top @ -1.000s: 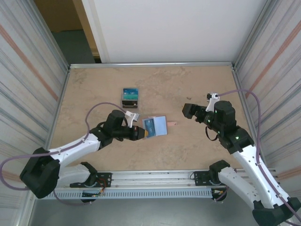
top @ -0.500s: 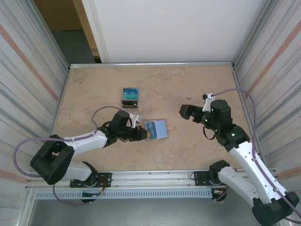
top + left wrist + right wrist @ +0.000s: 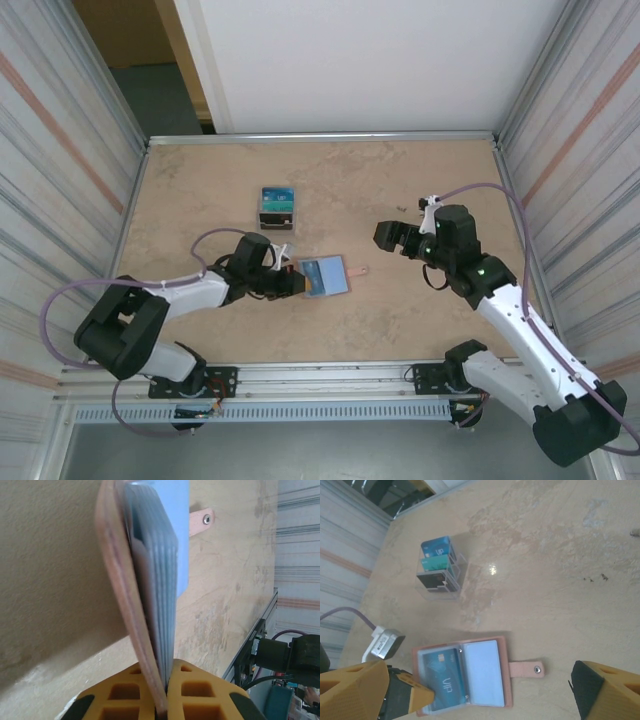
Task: Take the credit cards out of the card holder
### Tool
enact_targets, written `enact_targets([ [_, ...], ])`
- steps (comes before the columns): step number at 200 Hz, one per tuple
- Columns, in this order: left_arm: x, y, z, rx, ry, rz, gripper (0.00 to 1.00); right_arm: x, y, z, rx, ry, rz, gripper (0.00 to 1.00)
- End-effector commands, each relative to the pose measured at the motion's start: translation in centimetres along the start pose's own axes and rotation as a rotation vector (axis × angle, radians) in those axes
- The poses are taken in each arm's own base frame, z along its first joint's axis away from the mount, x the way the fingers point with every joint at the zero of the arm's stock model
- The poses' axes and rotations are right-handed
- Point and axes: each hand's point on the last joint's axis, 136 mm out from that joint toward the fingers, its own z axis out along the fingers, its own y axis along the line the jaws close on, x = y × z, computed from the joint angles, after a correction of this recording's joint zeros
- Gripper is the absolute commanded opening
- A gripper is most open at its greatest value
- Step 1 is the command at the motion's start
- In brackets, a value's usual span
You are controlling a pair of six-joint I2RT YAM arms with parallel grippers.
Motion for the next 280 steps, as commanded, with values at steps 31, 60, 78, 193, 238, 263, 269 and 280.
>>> enact_targets([
  [31, 0.0, 1.1, -0.2, 0.008, 0.031, 0.009, 0.13, 1.0, 0.8, 1.5, -0.025, 0.050, -0.006, 0.89],
  [60, -0.5, 2.0, -0.6, -0.038, 0.017, 0.004, 0.23, 1.5, 0.9, 2.2, -0.018, 0.079, -0.010, 0.85],
  [78, -1.0, 2.6, -1.0, -0.089, 0.006, 0.010, 0.37, 1.8, 0.8, 2.8, -0.003, 0.099, -0.013, 0.84],
  [193, -3.5, 4.1, -3.3, -0.280, -0.139, 0.025, 0.79, 1.9, 0.2, 4.3, 0.043, 0.125, -0.004, 0.84],
  [238, -5.6, 5.5, -5.5, -0.452, -0.252, 0.025, 0.83, 2.4, 1.4, 5.5, -0.014, 0.182, 0.018, 0.82],
  [263, -6.4, 5.3, -7.9, -0.553, -0.348, 0.050, 0.83, 2.7, 1.5, 6.1, -0.019, 0.203, 0.035, 0.79],
  [269, -6.5, 5.1, -8.5, -0.568, -0.366, 0.058, 0.83, 2.8, 1.5, 6.2, -0.020, 0.207, 0.039, 0.79],
  [280, -6.4, 4.7, -9.4, -0.593, -0.393, 0.071, 0.83, 2.9, 1.6, 6.4, -0.026, 0.211, 0.042, 0.75],
])
